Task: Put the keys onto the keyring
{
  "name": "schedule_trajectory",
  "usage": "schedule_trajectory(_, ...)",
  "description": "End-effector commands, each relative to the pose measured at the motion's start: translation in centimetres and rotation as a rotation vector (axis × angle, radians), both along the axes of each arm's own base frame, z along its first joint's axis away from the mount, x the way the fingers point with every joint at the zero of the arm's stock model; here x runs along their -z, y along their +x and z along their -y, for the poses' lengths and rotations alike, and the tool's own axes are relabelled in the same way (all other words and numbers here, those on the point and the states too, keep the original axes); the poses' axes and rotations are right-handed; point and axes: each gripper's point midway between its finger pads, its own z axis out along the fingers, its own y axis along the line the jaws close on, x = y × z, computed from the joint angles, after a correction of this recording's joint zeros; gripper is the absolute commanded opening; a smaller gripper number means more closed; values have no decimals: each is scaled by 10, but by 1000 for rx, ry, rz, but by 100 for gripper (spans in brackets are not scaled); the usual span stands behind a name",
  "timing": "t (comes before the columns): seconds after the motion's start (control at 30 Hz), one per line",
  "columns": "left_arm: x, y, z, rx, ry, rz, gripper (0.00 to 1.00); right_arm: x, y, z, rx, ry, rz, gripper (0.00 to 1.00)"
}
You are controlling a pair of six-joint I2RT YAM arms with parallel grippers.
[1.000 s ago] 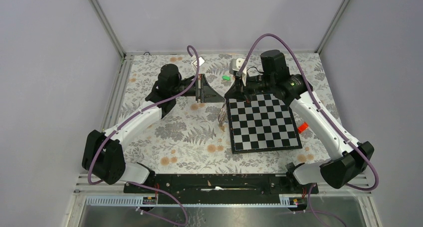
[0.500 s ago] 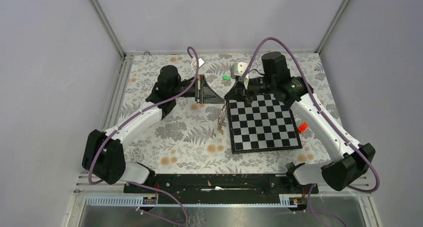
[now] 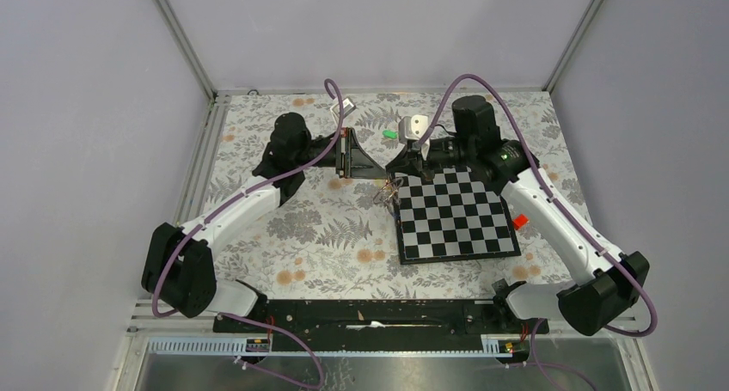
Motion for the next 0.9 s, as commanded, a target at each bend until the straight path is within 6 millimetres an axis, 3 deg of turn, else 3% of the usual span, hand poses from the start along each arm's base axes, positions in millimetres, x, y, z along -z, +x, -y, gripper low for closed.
schedule_trajectory(0.0,-34,-41,-6,167,-70,147,0,-1,30,5,106,-18,98,0)
schedule_trajectory(0.47,-26,-32,-9,165,-33,218,0,-10,7,30,123,-4,135,0)
schedule_trajectory(0.87,-12,-19,-6,140,21,239,0,-11,-7,37,106,-13,143,0)
